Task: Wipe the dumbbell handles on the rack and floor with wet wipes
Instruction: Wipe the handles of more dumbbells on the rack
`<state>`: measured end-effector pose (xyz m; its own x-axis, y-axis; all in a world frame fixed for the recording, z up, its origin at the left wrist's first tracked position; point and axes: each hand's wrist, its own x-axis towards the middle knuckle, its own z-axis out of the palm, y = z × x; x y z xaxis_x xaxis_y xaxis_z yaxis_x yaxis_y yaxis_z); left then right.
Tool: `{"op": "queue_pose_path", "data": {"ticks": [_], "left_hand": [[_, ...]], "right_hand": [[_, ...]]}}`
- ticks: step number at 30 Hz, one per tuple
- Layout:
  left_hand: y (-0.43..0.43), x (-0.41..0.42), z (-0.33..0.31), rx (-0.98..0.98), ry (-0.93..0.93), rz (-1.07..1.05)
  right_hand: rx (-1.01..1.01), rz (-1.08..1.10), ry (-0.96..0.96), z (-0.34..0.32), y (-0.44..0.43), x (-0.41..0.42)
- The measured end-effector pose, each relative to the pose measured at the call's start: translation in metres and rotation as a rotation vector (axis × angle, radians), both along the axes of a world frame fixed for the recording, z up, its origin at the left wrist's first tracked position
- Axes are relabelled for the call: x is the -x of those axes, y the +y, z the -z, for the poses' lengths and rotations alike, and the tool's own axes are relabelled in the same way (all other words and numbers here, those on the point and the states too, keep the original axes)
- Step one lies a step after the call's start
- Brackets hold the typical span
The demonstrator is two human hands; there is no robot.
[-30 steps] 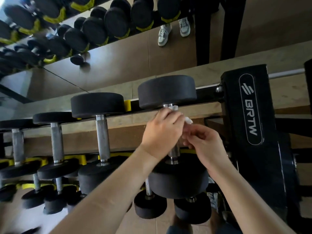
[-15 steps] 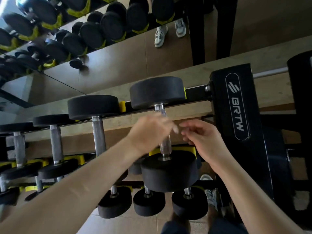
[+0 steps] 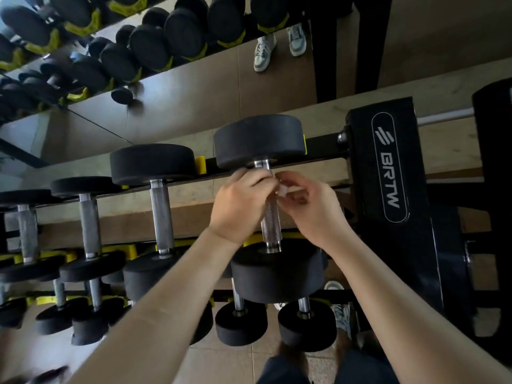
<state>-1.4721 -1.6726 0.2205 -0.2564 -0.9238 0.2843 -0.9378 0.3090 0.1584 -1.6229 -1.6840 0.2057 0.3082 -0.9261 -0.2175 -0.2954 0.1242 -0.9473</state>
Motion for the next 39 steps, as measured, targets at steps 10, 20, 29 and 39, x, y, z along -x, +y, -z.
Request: {"op": "queue_pose_path", "data": {"ticks": [10, 20, 29, 39], "left_hand": [[-0.011, 0.028, -0.009, -0.084, 0.750, -0.888], [0.007, 0.013, -0.015, -0.272, 0.911, -0.740], [0.001, 0.020, -0.014, -0.371, 0.860, -0.959], [0.037, 0.028, -0.031, -0.899, 0.368, -0.719]], "right_hand": [[-0.094, 0.387, -0.086, 0.008, -0.021, -0.032], [0.380, 0.275, 0.189, 0.002, -0.007, -0.058], [0.077, 0.055, 0.160, 0.005, 0.019, -0.009], [0.106, -0.003, 0.229, -0.009, 0.059, 0.015]]}}
